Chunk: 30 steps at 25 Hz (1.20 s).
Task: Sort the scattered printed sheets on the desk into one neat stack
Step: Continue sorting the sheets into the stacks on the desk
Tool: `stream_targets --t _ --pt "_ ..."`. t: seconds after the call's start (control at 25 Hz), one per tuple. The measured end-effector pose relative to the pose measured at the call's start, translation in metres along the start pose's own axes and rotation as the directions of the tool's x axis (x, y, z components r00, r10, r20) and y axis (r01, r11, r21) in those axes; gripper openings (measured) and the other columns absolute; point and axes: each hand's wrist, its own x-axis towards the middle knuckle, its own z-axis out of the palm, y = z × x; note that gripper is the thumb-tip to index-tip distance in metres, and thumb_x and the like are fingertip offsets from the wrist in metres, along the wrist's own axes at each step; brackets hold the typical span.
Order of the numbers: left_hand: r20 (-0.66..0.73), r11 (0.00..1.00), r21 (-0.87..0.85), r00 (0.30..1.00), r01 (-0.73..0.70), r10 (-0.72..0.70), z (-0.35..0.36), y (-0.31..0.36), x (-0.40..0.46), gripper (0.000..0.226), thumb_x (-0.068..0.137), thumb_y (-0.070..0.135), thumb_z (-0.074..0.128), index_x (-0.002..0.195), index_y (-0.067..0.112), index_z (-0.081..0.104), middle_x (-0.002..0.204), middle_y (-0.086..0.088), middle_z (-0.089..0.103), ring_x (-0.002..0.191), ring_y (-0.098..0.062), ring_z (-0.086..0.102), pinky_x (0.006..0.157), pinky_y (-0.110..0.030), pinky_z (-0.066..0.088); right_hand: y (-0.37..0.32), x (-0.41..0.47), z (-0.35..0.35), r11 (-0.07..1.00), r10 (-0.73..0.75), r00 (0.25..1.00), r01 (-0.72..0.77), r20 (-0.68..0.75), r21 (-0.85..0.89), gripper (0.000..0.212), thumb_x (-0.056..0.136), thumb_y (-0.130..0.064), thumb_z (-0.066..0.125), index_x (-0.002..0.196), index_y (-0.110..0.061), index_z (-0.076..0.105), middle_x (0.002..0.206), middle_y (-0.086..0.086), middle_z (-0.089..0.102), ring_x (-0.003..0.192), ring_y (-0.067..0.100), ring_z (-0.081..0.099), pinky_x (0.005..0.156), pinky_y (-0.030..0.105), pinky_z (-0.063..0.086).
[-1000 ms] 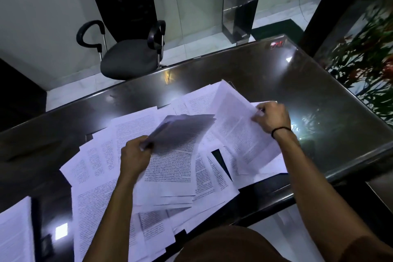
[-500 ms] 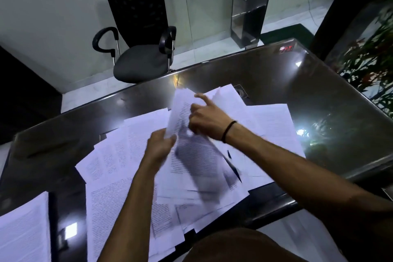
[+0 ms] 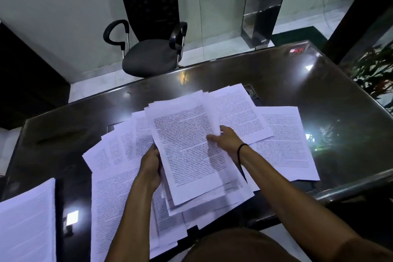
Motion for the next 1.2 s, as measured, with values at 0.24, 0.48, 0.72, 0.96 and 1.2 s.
stream_targets --t 0.24,0.48,0.72,0.96,1.2 --pt "-0.072 0.879 0.374 0.935 -0.297 0.346 -0.003 0.007 -0.011 0.025 0.096 0.021 0.069 0.12 0.021 0.063 0.107 0.012 0.07 0.094 -0.007 0.068 0.08 -0.026 0.055 -0.005 -0.011 0.02 0.937 -0.35 0.931 0.347 -0.101 -0.04 0.04 0.089 -0.02 0.064 0.127 -0.019 0.053 0.121 -0.003 0.063 0.109 0.018 0.061 0.095 0.039 0.052" --pt "-0.194 0.845 0.396 0.867 -0.359 0.459 0.001 0.008 -0.022 0.006 0.094 0.003 0.065 0.095 0.009 0.064 0.083 0.005 0.066 0.075 -0.01 0.06 0.055 -0.009 0.048 -0.014 -0.026 0.033 0.882 -0.464 0.833 0.467 -0.3 -0.069 0.021 0.089 -0.014 0.062 0.107 -0.015 0.053 0.091 0.001 0.064 0.082 0.019 0.061 0.069 0.038 0.055" --pt "-0.212 0.849 0.438 0.884 -0.295 0.417 0.006 0.003 -0.014 0.021 0.102 0.016 0.058 0.122 0.012 0.063 0.105 0.001 0.068 0.093 -0.019 0.064 0.08 -0.028 0.051 -0.011 -0.019 0.029 0.916 -0.4 0.891 0.384 -0.215 -0.112 0.022 0.096 -0.007 0.047 0.117 -0.014 0.048 0.097 0.006 0.064 0.084 0.023 0.061 0.069 0.035 0.055" --pt "-0.236 0.86 0.5 0.94 -0.101 0.248 -0.021 -0.026 0.017 0.047 0.102 0.02 0.057 0.148 0.018 0.048 0.145 -0.006 0.057 0.125 -0.03 0.058 0.106 -0.041 0.047 0.011 0.001 0.037 0.985 -0.161 0.983 0.154 -0.084 -0.083 0.024 0.095 -0.012 0.049 0.119 -0.017 0.049 0.098 -0.001 0.06 0.071 0.012 0.053 0.061 0.023 0.043" --pt "-0.27 0.85 0.491 0.961 0.191 -0.06 -0.032 -0.062 0.028 0.051 0.098 0.025 0.065 0.144 0.011 0.048 0.144 -0.014 0.056 0.114 -0.027 0.058 0.095 -0.033 0.044 0.063 0.022 0.05 0.962 0.012 1.0 -0.004 0.027 -0.272 0.029 0.094 -0.024 0.059 0.118 -0.007 0.058 0.11 0.012 0.065 0.102 0.031 0.062 0.082 0.034 0.048"
